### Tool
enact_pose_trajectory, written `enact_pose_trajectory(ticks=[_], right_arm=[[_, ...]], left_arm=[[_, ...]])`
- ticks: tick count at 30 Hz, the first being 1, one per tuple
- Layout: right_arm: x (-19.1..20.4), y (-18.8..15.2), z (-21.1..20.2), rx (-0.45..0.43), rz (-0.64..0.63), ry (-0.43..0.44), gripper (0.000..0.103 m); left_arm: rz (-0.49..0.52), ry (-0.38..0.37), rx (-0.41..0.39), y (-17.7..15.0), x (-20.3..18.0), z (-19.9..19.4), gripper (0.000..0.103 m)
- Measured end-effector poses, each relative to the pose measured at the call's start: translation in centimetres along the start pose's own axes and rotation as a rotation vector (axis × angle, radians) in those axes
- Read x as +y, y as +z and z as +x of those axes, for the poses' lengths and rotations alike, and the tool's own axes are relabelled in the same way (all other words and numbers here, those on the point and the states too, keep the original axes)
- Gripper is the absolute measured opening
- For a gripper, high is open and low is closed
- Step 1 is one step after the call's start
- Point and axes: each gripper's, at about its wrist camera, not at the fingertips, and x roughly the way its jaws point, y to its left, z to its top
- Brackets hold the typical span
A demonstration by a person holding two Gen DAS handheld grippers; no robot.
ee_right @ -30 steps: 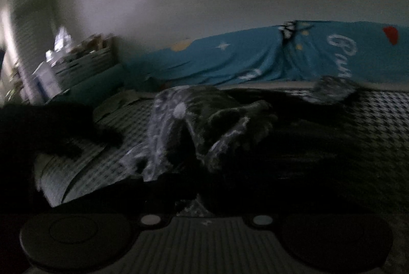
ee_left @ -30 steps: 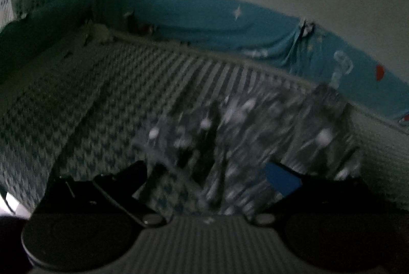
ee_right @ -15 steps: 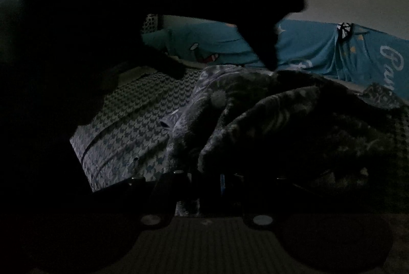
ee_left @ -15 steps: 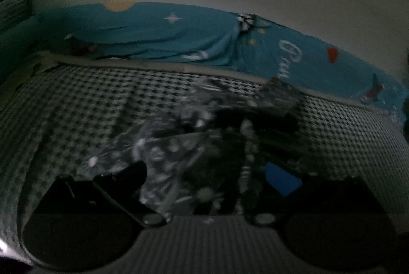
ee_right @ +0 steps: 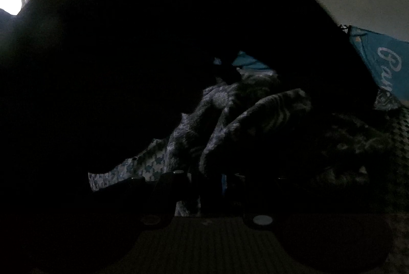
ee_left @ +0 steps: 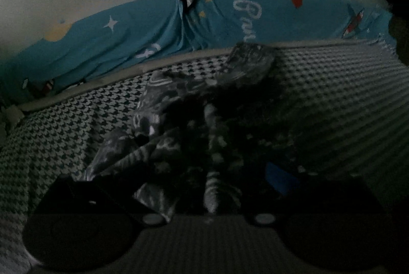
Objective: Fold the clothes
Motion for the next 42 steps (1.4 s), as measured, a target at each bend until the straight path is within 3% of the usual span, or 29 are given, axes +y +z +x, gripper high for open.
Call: enact_pose_trajectory(ticks=[4,8,11,17,27,36,40,42], right_arm=[[0.2,-0.2,-0.2,0.001,-0.003,-0.001,0.021],[0.3,-0.2,-0.4,0.006,0.001,-0.001,0.027],[0.1,-0.1,-0.4,0.015,0.019,-0.006,0.038],[-0.6,1.4,0.0,-0.001,0.058,-0.025,0.047],[-2.4,2.5,-1.8,-0.038,0.125,-0.053,0.053],[-6.8,4.0,-2.1,-0.066,0.349,-0.135,0.055],[-7.5,4.3,-0.9,-0.029,0.385,-0.142,0.068],[-8.0,4.5,-0.2,-0.011,0.403,-0.134,0.069]], left_arm=[[0.02,0.106,0.012,-0.6,0.6,0.8,0.103],[-0.091,0.149,0.029,-1.4,3.4,1.2,0.103],[-0.165,0.185,0.03,-2.1,5.4,0.9,0.103],[-0.283,0.221,0.038,-3.4,8.9,0.4,0.103],[-0.419,0.224,0.06,-5.8,12.5,0.3,0.103],[-0.506,0.19,0.069,-7.5,14.8,0.1,0.103],[-0.5,0.184,0.065,-7.6,14.9,0.1,0.103],[-0.507,0.177,0.063,-7.8,15.1,0.0,0.103]])
